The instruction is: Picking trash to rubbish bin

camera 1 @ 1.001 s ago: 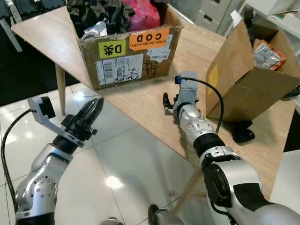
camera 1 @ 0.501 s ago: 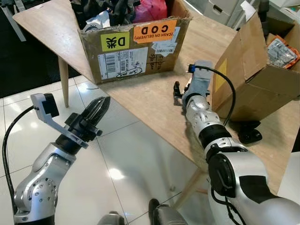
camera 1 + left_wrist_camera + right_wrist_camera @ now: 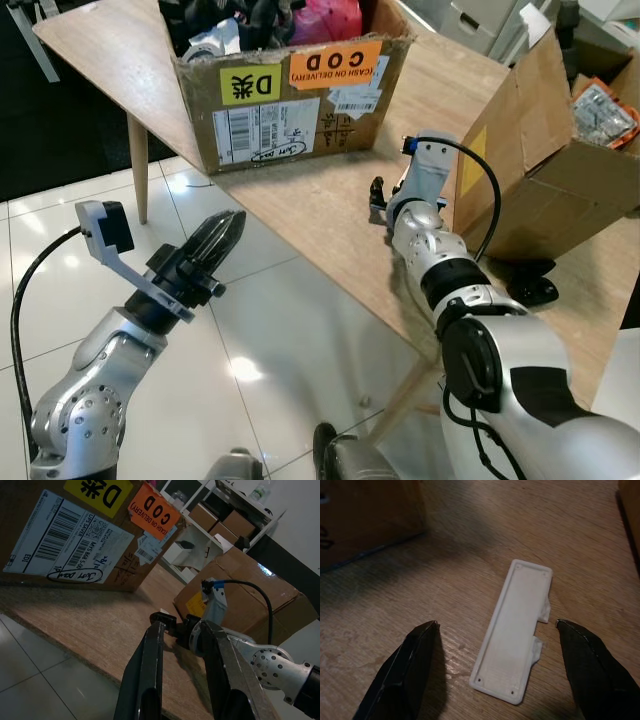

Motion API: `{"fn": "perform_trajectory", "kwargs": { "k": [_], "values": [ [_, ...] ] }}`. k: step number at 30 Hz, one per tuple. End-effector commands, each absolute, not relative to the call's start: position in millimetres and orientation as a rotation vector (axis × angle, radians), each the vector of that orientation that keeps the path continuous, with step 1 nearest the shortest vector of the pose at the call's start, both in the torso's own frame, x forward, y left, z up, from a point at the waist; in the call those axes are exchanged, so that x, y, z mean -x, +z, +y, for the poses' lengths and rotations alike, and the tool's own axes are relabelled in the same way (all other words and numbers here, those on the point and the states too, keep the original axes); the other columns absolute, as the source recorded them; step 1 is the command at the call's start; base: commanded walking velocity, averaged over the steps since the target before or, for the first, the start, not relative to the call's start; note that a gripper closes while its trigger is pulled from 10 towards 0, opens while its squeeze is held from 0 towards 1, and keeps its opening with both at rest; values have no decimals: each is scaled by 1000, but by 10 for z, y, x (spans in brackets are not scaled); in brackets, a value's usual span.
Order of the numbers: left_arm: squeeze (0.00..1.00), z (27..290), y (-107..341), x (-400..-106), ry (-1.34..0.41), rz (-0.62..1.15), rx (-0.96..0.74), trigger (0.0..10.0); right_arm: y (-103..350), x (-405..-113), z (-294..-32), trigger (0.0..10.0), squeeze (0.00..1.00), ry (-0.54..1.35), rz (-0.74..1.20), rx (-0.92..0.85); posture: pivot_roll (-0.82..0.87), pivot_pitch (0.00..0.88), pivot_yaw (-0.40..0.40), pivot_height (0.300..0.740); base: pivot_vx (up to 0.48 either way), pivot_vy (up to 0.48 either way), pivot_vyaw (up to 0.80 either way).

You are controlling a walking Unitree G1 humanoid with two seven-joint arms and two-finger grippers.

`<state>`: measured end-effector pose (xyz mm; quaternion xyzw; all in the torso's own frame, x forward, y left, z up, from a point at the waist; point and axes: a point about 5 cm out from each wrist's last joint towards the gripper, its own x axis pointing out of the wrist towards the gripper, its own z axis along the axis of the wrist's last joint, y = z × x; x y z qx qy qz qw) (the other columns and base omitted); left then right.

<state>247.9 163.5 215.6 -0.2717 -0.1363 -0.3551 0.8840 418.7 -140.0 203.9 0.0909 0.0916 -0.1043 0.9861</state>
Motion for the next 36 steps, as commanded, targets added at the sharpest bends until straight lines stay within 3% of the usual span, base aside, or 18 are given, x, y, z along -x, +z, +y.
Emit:
{"fn": "perform_trajectory", "kwargs": {
  "k": [1, 7, 8, 9, 18, 27, 36],
  "values": [
    [0, 1622, 2154, -2435, -755, -271, 555, 10000, 1647, -4081, -1451, 10000, 0, -270, 375, -212, 144, 311, -60, 740, 0, 0, 0],
    [0, 1612, 2156, -2438, -759, -271, 556, 10000, 1624, -4076, -1422, 10000, 0, -258, 399, -310, 144, 310, -60, 740, 0, 0, 0],
    [0, 1608, 2160, -2439, -761, -272, 556, 10000, 1613, -4073, -1415, 7922, 0, -256, 408, -350, 143, 308, -59, 740, 0, 0, 0],
    [0, 1605, 2164, -2442, -763, -273, 556, 10000, 1604, -4071, -1410, 0, 0, -254, 415, -391, 144, 307, -60, 740, 0, 0, 0],
    [0, 1594, 2179, -2448, -772, -276, 556, 10000, 1608, -4073, -1407, 0, 0, -242, 426, -446, 138, 300, -60, 740, 0, 0, 0],
    [0, 1536, 2192, -2475, -789, -288, 560, 10000, 1622, -4078, -1380, 0, 0, -210, 439, -411, 125, 285, -77, 740, 0, 0, 0],
    [0, 1520, 2195, -2483, -791, -298, 564, 10000, 1719, -4108, -1189, 0, 0, -74, 412, -303, 123, 275, -85, 740, 0, 0, 0]
  ]
}}
